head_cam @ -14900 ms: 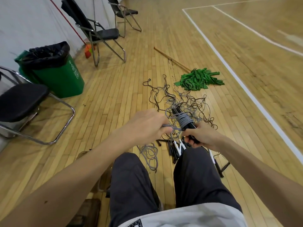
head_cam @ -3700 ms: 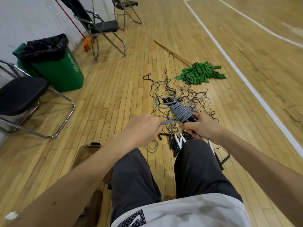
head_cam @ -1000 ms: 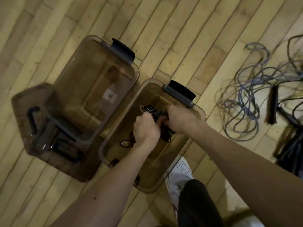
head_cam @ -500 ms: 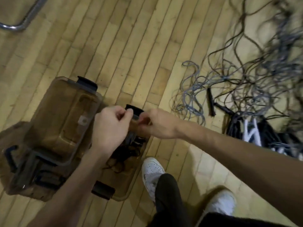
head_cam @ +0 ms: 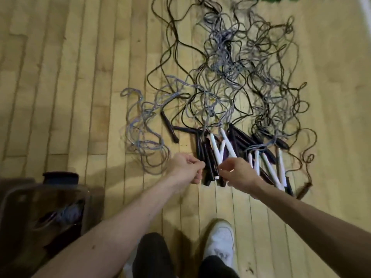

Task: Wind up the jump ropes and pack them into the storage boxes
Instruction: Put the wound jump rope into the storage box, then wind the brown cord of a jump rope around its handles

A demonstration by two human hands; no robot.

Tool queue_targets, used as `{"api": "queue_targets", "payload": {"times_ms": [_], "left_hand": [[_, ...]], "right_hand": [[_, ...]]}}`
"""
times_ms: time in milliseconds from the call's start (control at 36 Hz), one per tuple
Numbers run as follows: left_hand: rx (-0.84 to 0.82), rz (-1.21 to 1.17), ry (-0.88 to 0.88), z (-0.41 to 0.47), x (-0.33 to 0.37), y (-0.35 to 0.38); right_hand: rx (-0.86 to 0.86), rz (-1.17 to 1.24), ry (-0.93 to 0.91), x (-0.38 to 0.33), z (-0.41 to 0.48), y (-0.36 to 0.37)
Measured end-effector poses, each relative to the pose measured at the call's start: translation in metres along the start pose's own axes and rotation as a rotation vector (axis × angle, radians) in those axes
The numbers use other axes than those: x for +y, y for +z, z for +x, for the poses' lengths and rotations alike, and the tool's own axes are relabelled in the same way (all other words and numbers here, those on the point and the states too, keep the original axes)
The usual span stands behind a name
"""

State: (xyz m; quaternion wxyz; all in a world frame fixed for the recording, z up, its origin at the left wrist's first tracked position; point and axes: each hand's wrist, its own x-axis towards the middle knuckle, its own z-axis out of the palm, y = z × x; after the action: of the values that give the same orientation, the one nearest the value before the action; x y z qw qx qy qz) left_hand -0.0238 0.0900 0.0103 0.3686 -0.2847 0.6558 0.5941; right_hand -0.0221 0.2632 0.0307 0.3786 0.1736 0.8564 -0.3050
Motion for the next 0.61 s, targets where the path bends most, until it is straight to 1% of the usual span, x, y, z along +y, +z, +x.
{"api": "queue_targets", "payload": {"times_ms": [111, 167, 278, 361, 444, 528, 611], "left_hand": [[0.141, 0.118, 0.005, 0.041, -0.014, 0.041], [0.201, 0.187, 0.002, 0.06, -0.021, 0.055], [0.339, 0.21, 0.002, 0.088, -0.028, 0.062], [0.415, 0.332, 0.064, 0.107, -0.028, 0.06], [0.356, 0.404, 0.092, 0.122, -0.023, 0.059], [0.249, 0.366, 0.043, 0.129, -0.021, 0.056], [0.154, 0.28, 0.054, 0.123, -0.022, 0.045]], "right_hand": [[0.127, -0.058, -0.027, 0.024, 0.029, 0.013], [0.124, -0.099, -0.041, 0.03, 0.041, 0.021], [0.167, -0.105, -0.06, 0.033, 0.062, 0.032], [0.179, -0.097, -0.123, 0.03, 0.075, 0.035], [0.13, -0.097, -0.185, 0.021, 0.087, 0.037], [0.07, -0.11, -0.202, 0.013, 0.098, 0.042], [0.061, -0.049, -0.192, 0.005, 0.101, 0.041]]}}
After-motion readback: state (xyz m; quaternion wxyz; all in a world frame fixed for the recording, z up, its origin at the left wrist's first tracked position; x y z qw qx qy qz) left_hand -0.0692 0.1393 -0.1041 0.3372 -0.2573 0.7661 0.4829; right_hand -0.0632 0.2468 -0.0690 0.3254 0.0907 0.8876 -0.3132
